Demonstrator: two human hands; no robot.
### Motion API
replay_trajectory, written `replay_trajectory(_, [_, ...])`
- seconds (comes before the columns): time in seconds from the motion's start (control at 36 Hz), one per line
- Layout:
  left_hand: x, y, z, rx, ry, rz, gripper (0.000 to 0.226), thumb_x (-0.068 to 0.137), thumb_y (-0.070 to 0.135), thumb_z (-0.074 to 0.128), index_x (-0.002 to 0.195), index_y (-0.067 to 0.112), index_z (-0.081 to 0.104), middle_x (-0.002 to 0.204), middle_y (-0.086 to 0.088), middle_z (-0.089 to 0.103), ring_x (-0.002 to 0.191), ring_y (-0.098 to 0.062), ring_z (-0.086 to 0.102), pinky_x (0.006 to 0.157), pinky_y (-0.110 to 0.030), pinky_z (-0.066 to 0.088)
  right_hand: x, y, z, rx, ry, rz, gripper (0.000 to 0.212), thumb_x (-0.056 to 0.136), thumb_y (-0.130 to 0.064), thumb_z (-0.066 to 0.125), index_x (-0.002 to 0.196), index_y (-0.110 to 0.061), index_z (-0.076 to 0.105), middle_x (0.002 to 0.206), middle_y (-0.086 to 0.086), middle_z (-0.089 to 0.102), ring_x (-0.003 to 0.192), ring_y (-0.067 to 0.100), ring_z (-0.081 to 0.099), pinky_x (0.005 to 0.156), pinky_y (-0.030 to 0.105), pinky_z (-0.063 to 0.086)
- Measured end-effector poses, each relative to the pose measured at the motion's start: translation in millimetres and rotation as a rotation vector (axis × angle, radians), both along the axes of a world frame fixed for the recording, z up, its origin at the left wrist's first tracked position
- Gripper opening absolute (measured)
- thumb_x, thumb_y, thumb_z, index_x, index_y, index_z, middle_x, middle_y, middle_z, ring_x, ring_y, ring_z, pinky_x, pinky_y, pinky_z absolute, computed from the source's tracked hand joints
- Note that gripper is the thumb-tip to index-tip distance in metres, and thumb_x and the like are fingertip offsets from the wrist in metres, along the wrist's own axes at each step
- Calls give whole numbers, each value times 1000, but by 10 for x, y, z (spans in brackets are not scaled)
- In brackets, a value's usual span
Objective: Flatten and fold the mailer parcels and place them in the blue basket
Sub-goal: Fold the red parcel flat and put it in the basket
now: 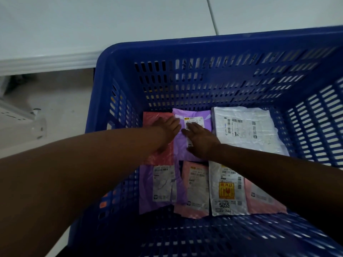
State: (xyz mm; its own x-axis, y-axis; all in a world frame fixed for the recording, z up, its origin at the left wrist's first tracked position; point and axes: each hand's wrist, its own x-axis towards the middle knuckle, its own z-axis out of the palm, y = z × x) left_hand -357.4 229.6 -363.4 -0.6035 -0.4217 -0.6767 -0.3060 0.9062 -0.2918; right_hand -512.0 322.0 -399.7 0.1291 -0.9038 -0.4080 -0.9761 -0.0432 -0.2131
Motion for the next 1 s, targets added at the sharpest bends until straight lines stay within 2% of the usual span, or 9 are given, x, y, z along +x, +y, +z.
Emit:
replay_trajectory(0.19, [-81, -1, 83, 43, -38, -8, 126, 77, 52, 77, 156, 9, -11, 163, -14, -18, 152, -31, -8, 119, -52, 19, -49, 40, -25, -46, -19, 4, 81, 91, -41, 63, 157, -22, 20, 166, 9, 11, 152, 25, 9, 121, 39, 19])
replay_trajectory(0.39, [-91, -88, 105, 101, 59, -17, 125, 77, 64, 71, 157, 8, -8, 164, -13, -14, 152, -30, -6, 122, -50, 12, -67, 73, 40, -79, -51, 12, 77, 92, -36, 62, 157, -19, 24, 165, 11, 15, 152, 27, 13, 121, 37, 21])
replay_trajectory(0.56, [-136, -107, 140, 156, 320, -34, 101, 84, 57, 65, 156, 8, 17, 165, -13, 6, 151, -28, 10, 120, -42, 17, -83, 91, 179, -174, -118, -25, 77, 87, -28, 69, 153, -11, 33, 155, 12, 34, 141, 30, 33, 111, 36, 36])
replay_trajectory(0.64, [-216, -82, 252, 183, 462, 21, 74, 90, 45, 62, 148, 6, 37, 159, -14, 24, 145, -29, 26, 115, -43, 29, -106, 67, 298, -267, -122, -79, 63, 86, -22, 67, 144, -8, 46, 143, 14, 48, 130, 33, 46, 97, 38, 46])
replay_trajectory(0.72, [-286, -92, 407, 150, 616, 23, 50, 91, 31, 60, 133, 3, 52, 147, -15, 39, 132, -30, 42, 103, -46, 43, -186, 33, 421, -383, -100, -64, 55, 79, -16, 68, 132, -3, 56, 125, 19, 58, 112, 39, 56, 84, 43, 52])
replay_trajectory(0.81, [-297, -155, 552, 88, 722, -40, 47, 90, 23, 58, 133, 4, 53, 150, -14, 37, 133, -31, 42, 102, -47, 45, -310, 0, 557, -494, -64, -21, 49, 76, -14, 63, 124, -2, 60, 115, 20, 62, 100, 41, 59, 79, 43, 53])
replay_trajectory(0.92, [-260, -228, 773, -8, 828, -149, 51, 89, 17, 55, 138, 5, 51, 150, -18, 39, 135, -34, 41, 104, -48, 43, -425, -49, 808, -642, -4, 17, 46, 79, -22, 42, 117, -5, 62, 113, 17, 62, 97, 38, 59, 77, 42, 50])
replay_trajectory(1.0, [-275, -249, 905, -89, 914, -235, 47, 88, 16, 56, 133, 4, 56, 145, -17, 46, 132, -33, 44, 103, -47, 41, -496, -79, 973, -748, 18, 43, 38, 81, -18, 45, 111, -5, 64, 112, 16, 63, 95, 36, 58, 75, 42, 49])
